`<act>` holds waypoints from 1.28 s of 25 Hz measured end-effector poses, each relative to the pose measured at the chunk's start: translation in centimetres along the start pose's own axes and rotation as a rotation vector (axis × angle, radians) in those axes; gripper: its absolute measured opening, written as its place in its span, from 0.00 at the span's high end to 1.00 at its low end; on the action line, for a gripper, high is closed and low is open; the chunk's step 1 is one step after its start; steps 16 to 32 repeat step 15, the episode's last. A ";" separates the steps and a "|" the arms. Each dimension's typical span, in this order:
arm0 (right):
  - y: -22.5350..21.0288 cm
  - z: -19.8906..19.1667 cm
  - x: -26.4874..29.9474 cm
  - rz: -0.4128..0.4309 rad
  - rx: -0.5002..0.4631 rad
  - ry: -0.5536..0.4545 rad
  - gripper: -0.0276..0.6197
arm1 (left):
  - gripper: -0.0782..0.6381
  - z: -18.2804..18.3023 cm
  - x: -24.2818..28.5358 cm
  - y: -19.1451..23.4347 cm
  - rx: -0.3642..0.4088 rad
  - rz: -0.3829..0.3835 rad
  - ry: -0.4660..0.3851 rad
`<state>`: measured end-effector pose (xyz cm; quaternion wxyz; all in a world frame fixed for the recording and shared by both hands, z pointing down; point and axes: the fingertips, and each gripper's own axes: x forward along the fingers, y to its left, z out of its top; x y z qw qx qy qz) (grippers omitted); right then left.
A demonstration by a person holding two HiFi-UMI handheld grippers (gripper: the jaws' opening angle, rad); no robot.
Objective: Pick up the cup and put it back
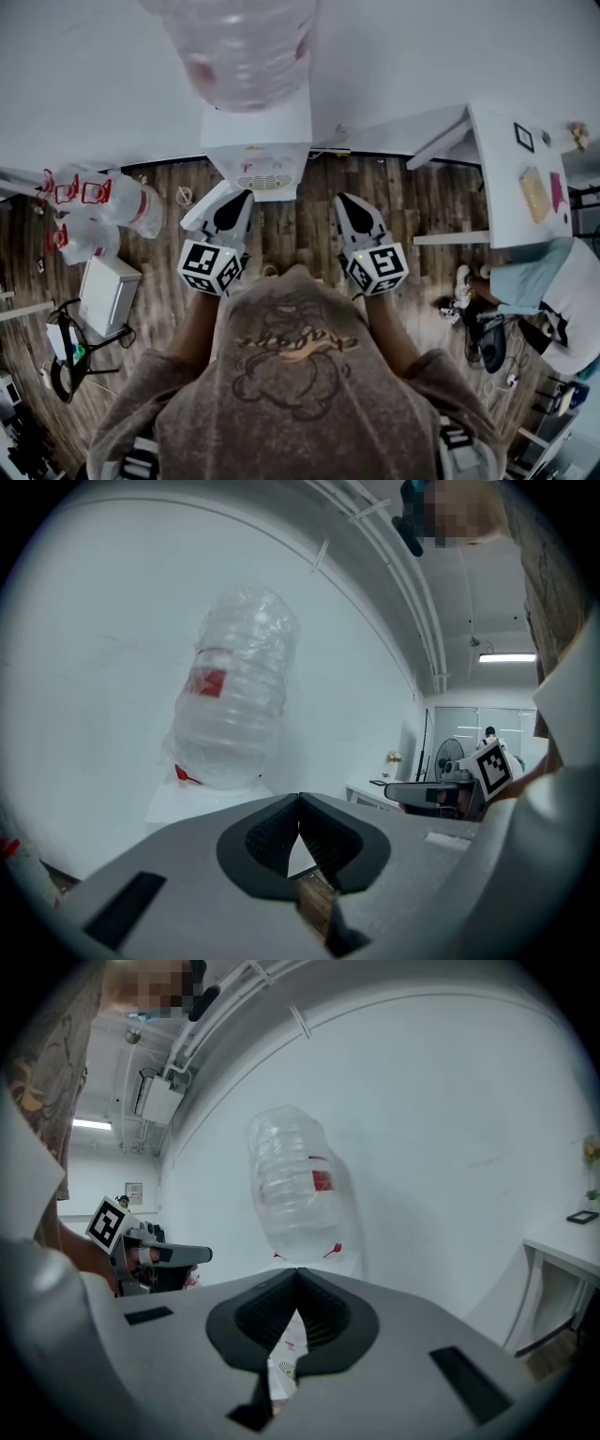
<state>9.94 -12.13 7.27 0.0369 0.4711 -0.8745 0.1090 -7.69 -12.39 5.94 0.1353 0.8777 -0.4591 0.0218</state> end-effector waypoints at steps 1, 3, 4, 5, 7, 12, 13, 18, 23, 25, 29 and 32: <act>-0.1 0.0 0.0 -0.002 0.000 0.001 0.95 | 0.89 0.0 0.0 0.1 -0.001 0.002 0.000; -0.2 -0.1 0.0 -0.005 0.002 0.004 0.95 | 0.88 0.1 0.1 0.3 -0.001 0.006 -0.001; -0.3 -0.2 0.0 -0.006 0.003 0.006 0.95 | 0.89 0.2 0.1 0.4 -0.001 0.008 -0.002; -0.3 -0.3 0.0 -0.006 0.004 0.007 0.95 | 0.88 0.2 0.0 0.5 -0.001 0.010 -0.003; -0.3 -0.4 0.1 -0.003 0.005 0.008 0.95 | 0.89 0.2 0.0 0.6 0.001 0.014 -0.003; -0.2 -0.2 0.1 -0.004 0.006 0.011 0.95 | 0.89 0.1 0.1 0.5 0.001 0.012 0.004; -0.2 -0.2 0.1 -0.004 0.005 0.011 0.95 | 0.88 0.2 0.1 0.5 0.000 0.011 0.005; -0.2 0.0 0.3 -0.003 0.002 0.011 0.95 | 0.89 0.2 0.2 0.5 -0.003 0.010 0.005; -0.2 0.0 0.3 -0.003 0.002 0.011 0.95 | 0.89 0.2 0.2 0.5 -0.003 0.010 0.005; -0.2 0.0 0.3 -0.003 0.002 0.011 0.95 | 0.89 0.2 0.2 0.5 -0.003 0.010 0.005; -0.2 0.0 0.3 -0.003 0.002 0.011 0.95 | 0.89 0.2 0.2 0.5 -0.003 0.010 0.005; -0.2 0.0 0.3 -0.003 0.002 0.011 0.95 | 0.89 0.2 0.2 0.5 -0.003 0.010 0.005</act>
